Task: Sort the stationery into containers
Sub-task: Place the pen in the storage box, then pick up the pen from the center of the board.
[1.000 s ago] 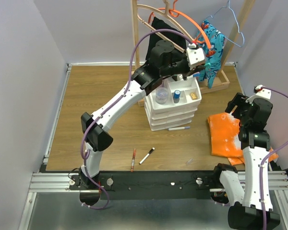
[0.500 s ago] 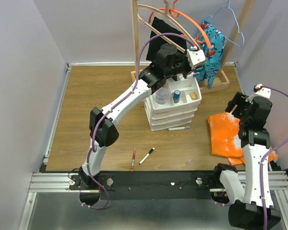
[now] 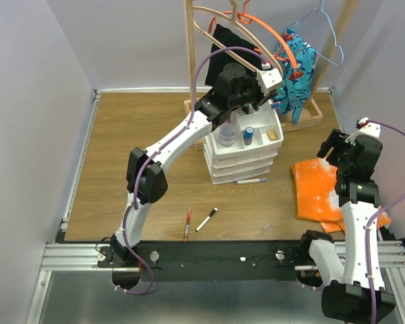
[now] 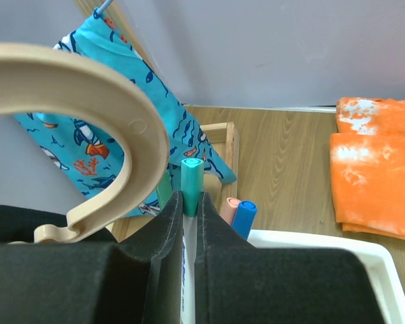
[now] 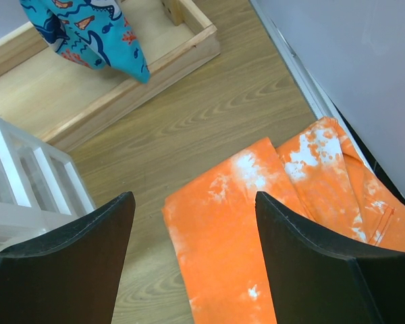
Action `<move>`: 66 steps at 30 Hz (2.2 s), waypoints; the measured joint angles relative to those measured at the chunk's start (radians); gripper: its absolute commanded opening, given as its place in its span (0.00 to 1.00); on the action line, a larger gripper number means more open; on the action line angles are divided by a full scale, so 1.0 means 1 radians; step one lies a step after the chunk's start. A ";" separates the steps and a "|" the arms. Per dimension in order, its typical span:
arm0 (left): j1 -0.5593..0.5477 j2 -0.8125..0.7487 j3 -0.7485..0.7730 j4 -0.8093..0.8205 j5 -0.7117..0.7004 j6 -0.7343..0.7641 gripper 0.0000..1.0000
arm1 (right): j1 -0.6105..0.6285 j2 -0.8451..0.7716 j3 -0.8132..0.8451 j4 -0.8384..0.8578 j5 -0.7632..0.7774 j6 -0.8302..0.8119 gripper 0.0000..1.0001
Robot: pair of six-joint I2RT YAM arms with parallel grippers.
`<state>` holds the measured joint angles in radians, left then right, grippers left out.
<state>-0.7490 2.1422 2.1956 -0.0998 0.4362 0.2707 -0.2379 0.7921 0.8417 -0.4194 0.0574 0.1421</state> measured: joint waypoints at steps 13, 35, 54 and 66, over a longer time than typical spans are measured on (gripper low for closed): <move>0.008 0.006 -0.035 0.007 0.000 -0.051 0.19 | -0.009 0.000 0.000 0.000 0.000 -0.004 0.80; -0.003 -0.080 -0.063 -0.023 -0.021 -0.087 0.41 | -0.024 -0.031 -0.003 0.002 -0.002 0.001 0.80; -0.347 -0.355 -0.713 -0.347 0.090 0.336 0.43 | -0.026 -0.061 -0.050 0.006 -0.023 0.017 0.80; -0.344 -0.157 -0.641 -0.360 -0.090 0.395 0.46 | -0.026 -0.072 -0.060 0.006 -0.029 0.018 0.80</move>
<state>-1.0931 1.9850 1.5547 -0.4599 0.3458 0.6659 -0.2638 0.7200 0.7822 -0.4137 0.0288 0.1604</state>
